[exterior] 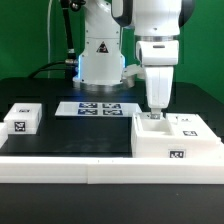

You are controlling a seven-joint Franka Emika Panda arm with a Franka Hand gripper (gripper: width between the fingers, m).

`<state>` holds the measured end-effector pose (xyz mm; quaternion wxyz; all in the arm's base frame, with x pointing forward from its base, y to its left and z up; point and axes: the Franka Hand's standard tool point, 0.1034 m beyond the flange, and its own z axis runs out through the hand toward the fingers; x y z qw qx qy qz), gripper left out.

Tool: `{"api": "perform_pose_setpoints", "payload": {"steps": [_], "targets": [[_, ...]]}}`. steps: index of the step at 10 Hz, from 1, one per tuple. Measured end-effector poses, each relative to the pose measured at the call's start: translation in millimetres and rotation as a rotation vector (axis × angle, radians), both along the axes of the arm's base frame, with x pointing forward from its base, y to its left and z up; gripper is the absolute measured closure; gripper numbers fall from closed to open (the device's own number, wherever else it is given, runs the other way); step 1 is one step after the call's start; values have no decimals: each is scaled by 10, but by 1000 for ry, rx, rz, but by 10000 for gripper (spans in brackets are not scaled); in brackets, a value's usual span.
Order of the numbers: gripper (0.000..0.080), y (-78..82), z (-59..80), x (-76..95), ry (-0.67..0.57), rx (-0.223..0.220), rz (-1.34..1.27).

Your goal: Assemble cabinet

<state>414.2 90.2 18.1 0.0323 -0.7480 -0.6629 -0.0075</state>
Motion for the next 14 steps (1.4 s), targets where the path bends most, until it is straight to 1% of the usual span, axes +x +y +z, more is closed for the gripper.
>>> {"api": "perform_pose_setpoints", "payload": {"steps": [1,2,3,4,9,10,11,12,14], "targets": [[422,2,-11,-9,3,0,-2],[568,3,-13,-11,3,0,-3],[568,4,-24,-19,6,1,-3],[734,5,-25,-18,6,1,-4],[732,4,-26,-18,6,1,-5],[732,-2,2,-18,10,-4,-15],[732,-31,137,5,12,-22,-35],[732,-53,241,42,3,-31,-36],[731,-99,357,57,9,-48,-36]]}}
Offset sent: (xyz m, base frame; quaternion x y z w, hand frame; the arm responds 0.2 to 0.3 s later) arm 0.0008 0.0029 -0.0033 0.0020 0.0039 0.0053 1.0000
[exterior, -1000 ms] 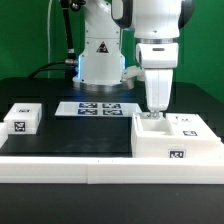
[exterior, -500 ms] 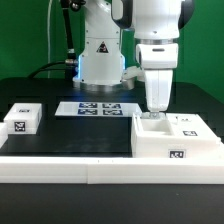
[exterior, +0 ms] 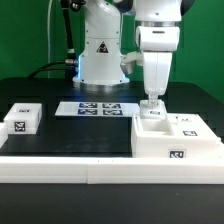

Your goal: Assemble cabinet

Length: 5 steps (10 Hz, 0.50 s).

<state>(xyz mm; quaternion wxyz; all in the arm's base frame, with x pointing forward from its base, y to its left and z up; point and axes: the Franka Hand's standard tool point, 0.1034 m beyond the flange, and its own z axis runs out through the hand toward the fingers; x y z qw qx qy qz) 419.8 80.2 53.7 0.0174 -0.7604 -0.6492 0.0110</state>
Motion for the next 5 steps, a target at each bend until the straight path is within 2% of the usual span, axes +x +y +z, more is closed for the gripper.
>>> {"api": "perform_pose_setpoints", "payload": {"steps": [1,5], "targets": [[731,-42,61,29,-4,-6,-2],[731,-175,114,155,-11,-8,-25]]}}
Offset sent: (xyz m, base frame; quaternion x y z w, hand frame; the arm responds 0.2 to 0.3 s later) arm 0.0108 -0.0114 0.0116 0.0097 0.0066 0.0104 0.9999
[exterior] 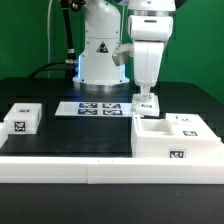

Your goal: Assemble cabinet

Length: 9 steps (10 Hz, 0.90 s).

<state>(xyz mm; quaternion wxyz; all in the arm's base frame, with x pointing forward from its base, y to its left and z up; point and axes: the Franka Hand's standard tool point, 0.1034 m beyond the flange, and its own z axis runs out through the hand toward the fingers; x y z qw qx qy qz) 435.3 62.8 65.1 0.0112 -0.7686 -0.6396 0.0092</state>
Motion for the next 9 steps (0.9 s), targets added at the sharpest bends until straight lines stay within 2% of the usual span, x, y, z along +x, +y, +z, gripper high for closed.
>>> {"api": "perform_pose_setpoints", "payload": {"steps": [9], "targets": [[731,39,-11,201,-14,10,-7]]}}
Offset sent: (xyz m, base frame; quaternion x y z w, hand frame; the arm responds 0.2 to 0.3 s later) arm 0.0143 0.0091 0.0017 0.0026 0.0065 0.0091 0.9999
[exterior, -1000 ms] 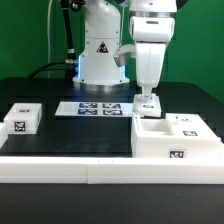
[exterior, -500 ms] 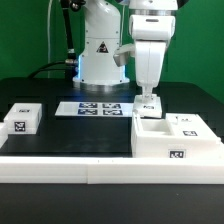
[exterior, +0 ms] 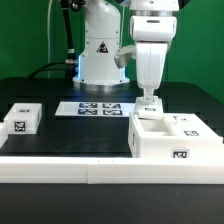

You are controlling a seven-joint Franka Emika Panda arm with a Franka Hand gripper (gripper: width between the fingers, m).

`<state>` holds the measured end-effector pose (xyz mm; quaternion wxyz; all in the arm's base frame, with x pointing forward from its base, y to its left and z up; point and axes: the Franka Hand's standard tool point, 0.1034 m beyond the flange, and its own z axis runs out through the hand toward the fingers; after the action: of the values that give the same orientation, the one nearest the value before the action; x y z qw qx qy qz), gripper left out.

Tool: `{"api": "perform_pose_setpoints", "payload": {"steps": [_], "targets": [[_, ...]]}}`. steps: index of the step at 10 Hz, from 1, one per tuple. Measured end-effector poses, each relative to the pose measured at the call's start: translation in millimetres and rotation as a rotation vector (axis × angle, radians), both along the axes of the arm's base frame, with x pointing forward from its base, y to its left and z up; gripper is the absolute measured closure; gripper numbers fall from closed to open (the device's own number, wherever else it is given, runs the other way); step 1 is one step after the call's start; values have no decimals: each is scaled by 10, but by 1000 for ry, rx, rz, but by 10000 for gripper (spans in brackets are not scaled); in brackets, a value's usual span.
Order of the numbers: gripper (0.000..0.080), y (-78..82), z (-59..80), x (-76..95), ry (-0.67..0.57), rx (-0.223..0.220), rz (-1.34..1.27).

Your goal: Assemble cabinet

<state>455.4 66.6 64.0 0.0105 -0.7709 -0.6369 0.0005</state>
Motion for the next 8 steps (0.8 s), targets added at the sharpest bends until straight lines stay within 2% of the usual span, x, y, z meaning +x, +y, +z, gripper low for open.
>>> {"api": "perform_pose_setpoints", "payload": {"steps": [5,8], "targets": [[731,0,-7,-6,1,0,0],[731,-34,17,124,9,-2,57]]}}
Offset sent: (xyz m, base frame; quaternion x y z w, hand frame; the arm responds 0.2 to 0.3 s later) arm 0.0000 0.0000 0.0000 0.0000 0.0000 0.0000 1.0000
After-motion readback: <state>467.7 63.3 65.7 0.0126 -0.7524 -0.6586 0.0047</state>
